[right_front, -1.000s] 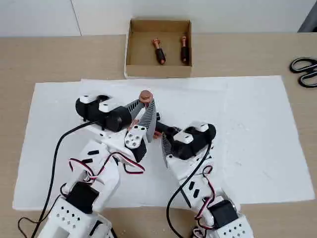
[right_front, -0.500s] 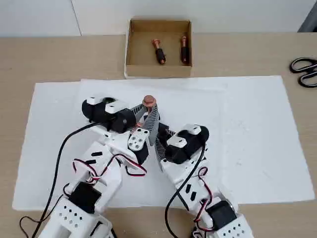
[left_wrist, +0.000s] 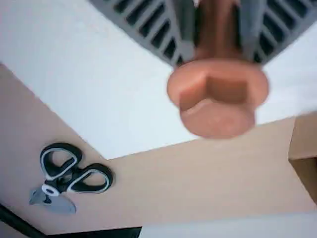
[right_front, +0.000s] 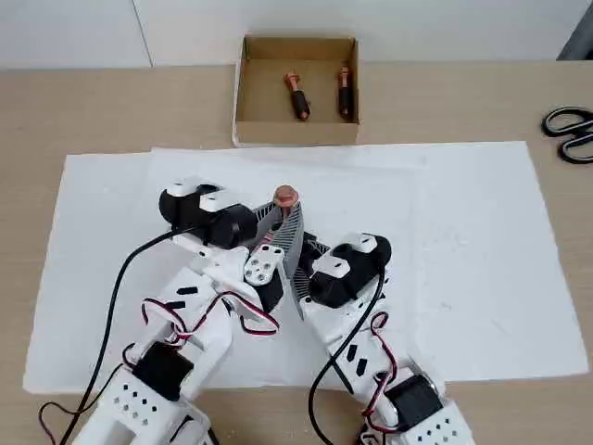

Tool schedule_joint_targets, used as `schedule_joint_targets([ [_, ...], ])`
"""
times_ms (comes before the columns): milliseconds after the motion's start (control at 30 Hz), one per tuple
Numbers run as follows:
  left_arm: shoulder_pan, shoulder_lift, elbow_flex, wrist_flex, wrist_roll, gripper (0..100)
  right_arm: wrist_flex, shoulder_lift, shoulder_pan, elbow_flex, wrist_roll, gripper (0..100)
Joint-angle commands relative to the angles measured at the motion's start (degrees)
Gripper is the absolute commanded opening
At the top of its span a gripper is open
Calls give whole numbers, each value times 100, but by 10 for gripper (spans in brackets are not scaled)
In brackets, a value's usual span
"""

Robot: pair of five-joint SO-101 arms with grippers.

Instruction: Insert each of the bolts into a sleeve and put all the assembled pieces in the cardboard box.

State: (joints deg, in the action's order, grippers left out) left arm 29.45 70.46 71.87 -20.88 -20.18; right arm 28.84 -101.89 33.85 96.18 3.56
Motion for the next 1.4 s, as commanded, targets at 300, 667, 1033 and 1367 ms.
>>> schedule_joint_targets([
  [300, 158, 132, -40, 79, -18, 6, -163, -66, 13, 35, 53, 4],
  [667, 158, 132, -40, 97, 0, 6, -154, -66, 13, 35, 53, 4],
  [1033, 158, 132, 391, 695, 264, 6, -136, -66, 4, 35, 53, 4],
  [1367, 158, 132, 224, 703, 255, 6, -127, -66, 4, 35, 53, 4],
])
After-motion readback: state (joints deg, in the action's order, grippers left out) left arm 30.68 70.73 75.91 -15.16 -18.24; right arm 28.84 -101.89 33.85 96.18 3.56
